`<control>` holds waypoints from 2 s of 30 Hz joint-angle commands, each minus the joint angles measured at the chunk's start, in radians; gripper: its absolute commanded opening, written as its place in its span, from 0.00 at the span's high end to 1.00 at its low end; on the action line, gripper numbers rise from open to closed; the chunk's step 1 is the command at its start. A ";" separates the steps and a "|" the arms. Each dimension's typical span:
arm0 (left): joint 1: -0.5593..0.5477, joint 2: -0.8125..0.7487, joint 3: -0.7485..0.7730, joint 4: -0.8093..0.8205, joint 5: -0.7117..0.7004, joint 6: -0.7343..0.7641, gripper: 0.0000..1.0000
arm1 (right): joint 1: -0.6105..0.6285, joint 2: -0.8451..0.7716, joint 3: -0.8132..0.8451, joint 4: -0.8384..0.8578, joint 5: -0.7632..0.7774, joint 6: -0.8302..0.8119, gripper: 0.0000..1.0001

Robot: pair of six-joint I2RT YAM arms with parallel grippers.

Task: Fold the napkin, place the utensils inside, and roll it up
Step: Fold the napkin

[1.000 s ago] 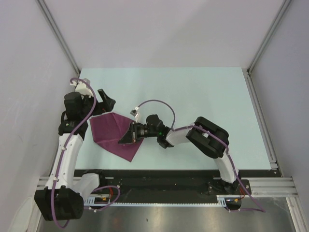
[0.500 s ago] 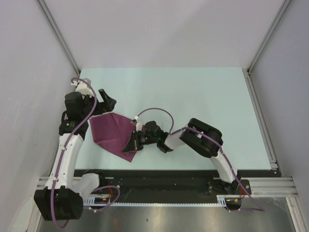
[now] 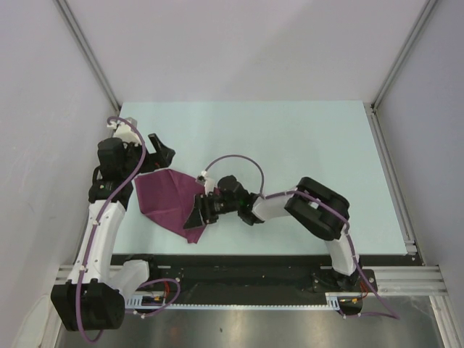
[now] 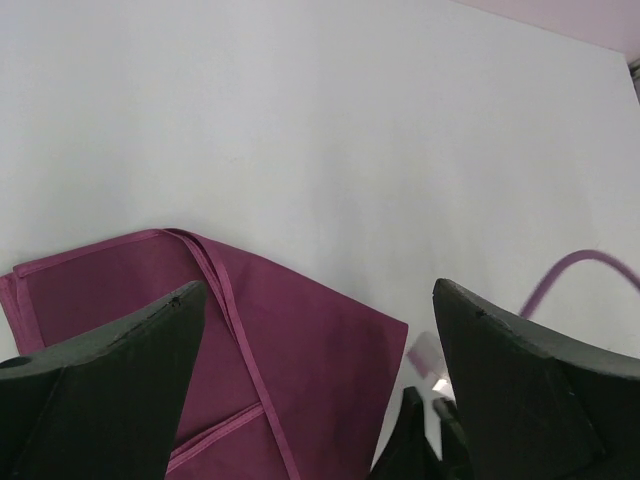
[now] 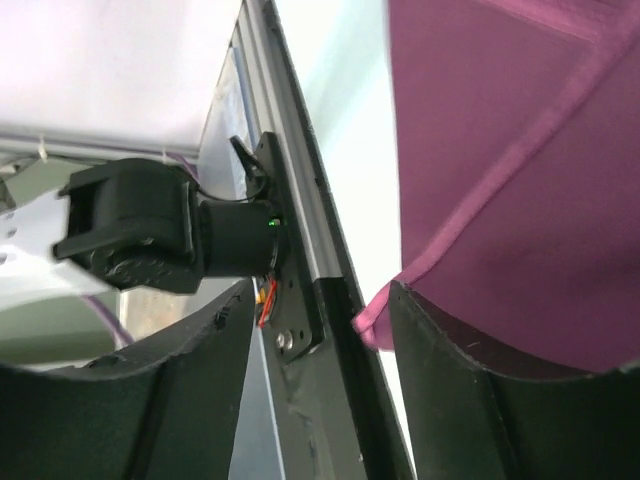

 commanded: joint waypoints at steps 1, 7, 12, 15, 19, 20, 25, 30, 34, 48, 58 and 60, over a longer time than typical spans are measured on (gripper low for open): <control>-0.009 -0.015 -0.001 0.019 0.013 -0.004 0.00 | -0.076 -0.156 0.038 -0.181 -0.048 -0.215 0.38; -0.009 -0.014 0.000 0.019 0.010 -0.002 0.00 | -0.268 -0.092 0.235 -0.439 -0.100 -0.473 0.34; -0.009 -0.009 -0.001 0.018 0.006 -0.001 0.00 | -0.364 0.089 0.426 -0.473 -0.180 -0.495 0.34; -0.009 -0.005 0.000 0.016 0.009 0.001 0.00 | -0.389 0.181 0.518 -0.537 -0.206 -0.509 0.36; -0.009 0.000 0.002 0.018 0.009 0.001 0.00 | -0.389 0.291 0.667 -0.602 -0.235 -0.526 0.38; -0.009 0.000 0.002 0.016 0.009 0.001 0.00 | -0.391 0.310 0.683 -0.603 -0.246 -0.516 0.39; -0.009 0.005 0.000 0.016 0.010 0.001 0.00 | -0.375 0.408 0.758 -0.617 -0.305 -0.480 0.41; -0.009 0.005 0.000 0.018 0.015 -0.002 0.00 | -0.346 0.448 0.808 -0.651 -0.319 -0.470 0.43; -0.009 0.003 0.000 0.018 0.019 -0.004 0.00 | -0.326 0.462 0.819 -0.674 -0.318 -0.479 0.44; -0.011 0.000 -0.004 0.025 0.035 -0.011 0.00 | -0.328 0.482 0.832 -0.724 -0.211 -0.463 0.65; -0.014 0.006 -0.006 0.030 0.044 -0.016 0.00 | -0.363 0.444 0.747 -0.698 -0.135 -0.415 1.00; -0.017 0.008 -0.004 0.028 0.044 -0.016 0.00 | -0.375 0.401 0.666 -0.625 -0.108 -0.398 1.00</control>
